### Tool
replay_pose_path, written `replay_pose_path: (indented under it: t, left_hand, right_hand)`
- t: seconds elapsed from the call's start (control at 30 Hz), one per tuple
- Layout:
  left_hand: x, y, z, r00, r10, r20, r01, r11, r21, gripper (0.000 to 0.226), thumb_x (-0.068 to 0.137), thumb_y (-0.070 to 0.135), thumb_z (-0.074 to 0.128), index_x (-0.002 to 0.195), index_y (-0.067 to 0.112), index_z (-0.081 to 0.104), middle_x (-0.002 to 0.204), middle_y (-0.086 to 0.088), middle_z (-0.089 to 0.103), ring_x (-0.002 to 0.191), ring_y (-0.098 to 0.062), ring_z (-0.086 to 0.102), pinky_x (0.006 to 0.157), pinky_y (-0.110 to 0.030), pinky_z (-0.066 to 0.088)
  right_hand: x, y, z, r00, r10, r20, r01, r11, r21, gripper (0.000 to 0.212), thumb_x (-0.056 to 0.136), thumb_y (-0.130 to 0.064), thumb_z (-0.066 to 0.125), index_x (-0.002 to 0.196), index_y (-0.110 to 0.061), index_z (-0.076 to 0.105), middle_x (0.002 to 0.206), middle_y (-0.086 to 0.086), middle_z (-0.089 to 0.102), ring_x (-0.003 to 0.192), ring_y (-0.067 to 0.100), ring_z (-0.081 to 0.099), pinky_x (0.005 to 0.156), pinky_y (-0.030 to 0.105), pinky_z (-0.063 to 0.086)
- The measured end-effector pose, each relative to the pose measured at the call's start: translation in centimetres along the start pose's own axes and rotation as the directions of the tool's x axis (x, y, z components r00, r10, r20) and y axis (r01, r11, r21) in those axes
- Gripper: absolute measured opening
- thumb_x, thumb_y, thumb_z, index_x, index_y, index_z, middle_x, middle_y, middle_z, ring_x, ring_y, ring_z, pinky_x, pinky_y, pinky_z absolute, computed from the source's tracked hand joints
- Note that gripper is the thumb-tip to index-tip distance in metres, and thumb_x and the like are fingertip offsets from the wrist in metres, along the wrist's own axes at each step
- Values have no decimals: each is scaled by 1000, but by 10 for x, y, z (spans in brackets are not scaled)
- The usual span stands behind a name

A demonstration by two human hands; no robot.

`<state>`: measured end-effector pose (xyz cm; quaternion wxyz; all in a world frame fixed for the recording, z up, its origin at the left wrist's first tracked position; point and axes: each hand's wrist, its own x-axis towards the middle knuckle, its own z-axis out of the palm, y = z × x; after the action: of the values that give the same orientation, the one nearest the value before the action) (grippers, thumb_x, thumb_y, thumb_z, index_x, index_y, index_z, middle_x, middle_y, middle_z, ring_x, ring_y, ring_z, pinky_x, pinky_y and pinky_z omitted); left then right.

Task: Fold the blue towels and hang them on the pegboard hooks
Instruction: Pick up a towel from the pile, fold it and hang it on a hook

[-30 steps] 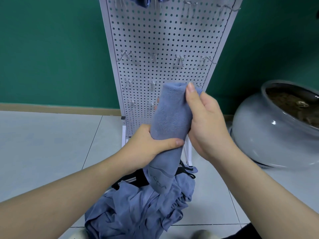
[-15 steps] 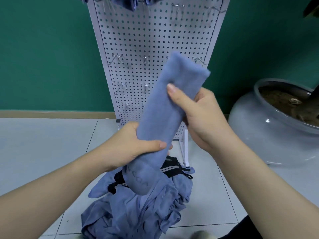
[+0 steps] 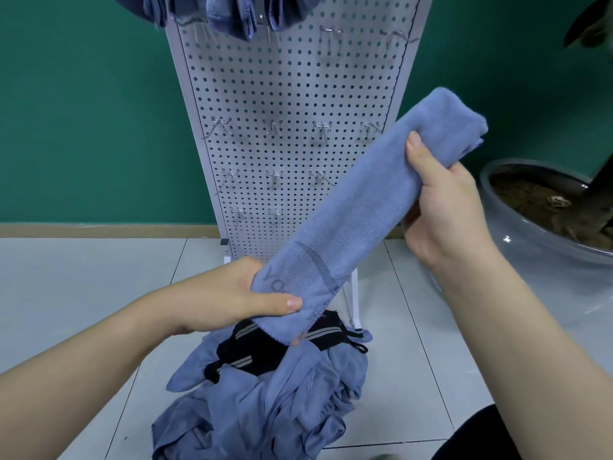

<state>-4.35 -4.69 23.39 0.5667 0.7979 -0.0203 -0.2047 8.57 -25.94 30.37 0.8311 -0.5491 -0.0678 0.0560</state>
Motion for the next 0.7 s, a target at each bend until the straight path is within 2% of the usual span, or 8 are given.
replay_pose_path:
  t: [0.07,0.13,0.2,0.3,0.37,0.43,0.6,0.7]
  left_hand:
    - [-1,-5,-8,999,-16,-31,19,995,101,50,85,53,73,109,10,74,111,-12,76,106,-21,72,102,-51,53]
    - [0,-6,-8,993,42,-113,-39,999,32,55,80,52,74,122,17,70,124,1,74,120,-16,68,108,-41,50]
    - [4,-1,-4,964,128,-232,-144,988,-52,60,76,49,74,128,19,65,130,7,71,125,-10,64,109,-28,47]
    - [11,5,-1,923,153,-354,-223,960,-166,59,73,43,80,123,16,67,124,2,74,119,-14,68,100,-25,52]
    - [12,7,0,910,118,-399,-208,959,-191,51,76,33,89,120,13,70,118,-2,76,114,-19,71,96,-29,57]
    - [12,9,1,903,76,-423,-176,963,-203,42,78,24,86,115,10,73,112,-6,78,105,-21,73,93,-33,59]
    - [2,9,-8,912,48,-408,-172,946,-274,31,77,25,85,102,11,76,100,-10,79,86,-18,73,76,-29,58]
    - [-7,10,-19,892,42,-451,-192,936,-294,43,71,30,85,100,2,72,94,-14,77,79,-23,71,73,-31,57]
  right_hand:
    - [-5,7,2,999,48,12,-48,999,-11,30,102,-27,65,125,-8,66,120,13,75,109,30,74,91,45,59]
    - [-11,16,7,996,86,31,-85,996,-25,27,102,-25,65,122,-8,67,118,13,76,108,29,74,91,45,60]
    - [-17,28,13,991,120,56,-118,992,-49,25,101,-25,65,118,-7,68,116,13,76,108,29,74,89,45,60]
    - [-26,40,22,981,168,93,-163,985,-58,21,100,-26,66,113,-9,69,111,10,78,103,25,76,83,38,62]
    - [-29,45,27,975,190,110,-187,982,-36,16,99,-26,66,108,-12,70,106,7,79,99,21,76,81,34,62]
    - [-28,49,31,973,212,94,-211,977,-10,16,99,-26,67,108,-13,70,109,9,79,100,20,75,86,36,60]
    - [-18,55,29,949,316,16,-316,948,24,31,96,-22,71,119,-1,69,112,14,78,107,27,75,90,39,61]
    - [-17,56,28,936,351,-2,-350,934,66,35,94,-18,74,122,2,67,112,15,77,102,25,76,83,37,64]
